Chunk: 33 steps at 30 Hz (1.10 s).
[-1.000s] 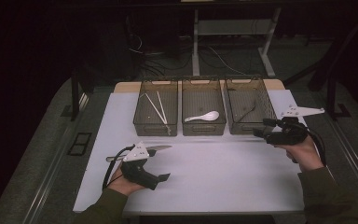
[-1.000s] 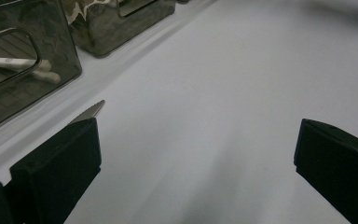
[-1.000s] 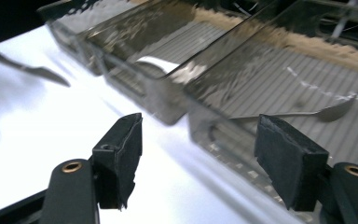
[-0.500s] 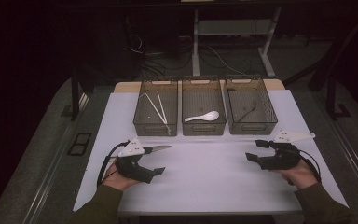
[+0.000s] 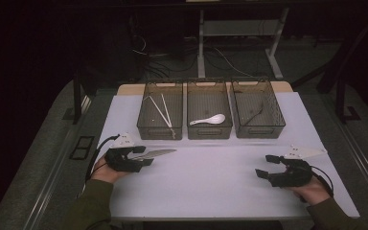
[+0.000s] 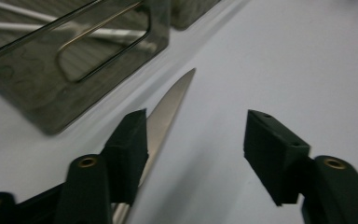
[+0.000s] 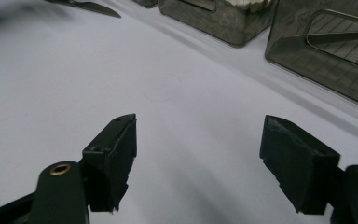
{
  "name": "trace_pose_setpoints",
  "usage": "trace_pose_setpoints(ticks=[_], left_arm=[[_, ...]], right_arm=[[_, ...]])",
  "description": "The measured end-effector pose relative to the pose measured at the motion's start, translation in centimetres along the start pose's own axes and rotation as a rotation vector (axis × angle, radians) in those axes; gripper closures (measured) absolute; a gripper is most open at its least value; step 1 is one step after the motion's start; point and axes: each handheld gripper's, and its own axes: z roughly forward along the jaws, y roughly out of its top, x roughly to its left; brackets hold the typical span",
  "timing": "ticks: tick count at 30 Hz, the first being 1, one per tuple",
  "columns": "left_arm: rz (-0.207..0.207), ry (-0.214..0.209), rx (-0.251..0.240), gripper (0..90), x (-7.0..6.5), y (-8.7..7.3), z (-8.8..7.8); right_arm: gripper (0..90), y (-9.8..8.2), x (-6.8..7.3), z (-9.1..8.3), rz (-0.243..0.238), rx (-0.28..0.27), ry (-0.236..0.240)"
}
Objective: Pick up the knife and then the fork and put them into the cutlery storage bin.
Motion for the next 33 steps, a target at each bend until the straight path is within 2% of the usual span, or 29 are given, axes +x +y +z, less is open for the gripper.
trace_pose_setpoints(ticks=[10, 15, 20, 25, 27, 29, 33], left_arm=[[-0.030, 0.013, 0.056, 59.8, 2.7, -1.4, -0.5], [-0.025, 0.021, 0.094, 63.4, 3.4, -1.8, -0.2], [-0.021, -0.003, 0.119, 67.3, 3.9, -2.4, 0.3], [-0.032, -0.005, 0.145, 70.1, 4.0, -2.8, 0.7], [-0.030, -0.011, 0.136, 72.1, 4.2, -2.9, 0.7], [-0.050, -0.011, 0.126, 73.3, 4.2, -3.0, 0.7], [-0.038, -0.026, 0.140, 75.1, 3.9, -2.9, 0.7]], right_arm=[[27.0, 0.0, -0.2, 0.0, 0.005, 0.000, -0.004], [27.0, -0.1, -0.2, 0.0, 0.006, 0.000, -0.004], [27.0, -0.1, -0.3, -0.1, 0.006, 0.001, -0.007], [27.0, -0.1, -0.3, -0.1, 0.005, 0.001, -0.006], [27.0, -0.1, -0.3, -0.1, 0.003, 0.001, -0.006], [27.0, -0.1, -0.3, -0.1, 0.003, 0.001, -0.006], [27.0, -0.1, -0.3, -0.1, 0.002, 0.002, -0.006]])
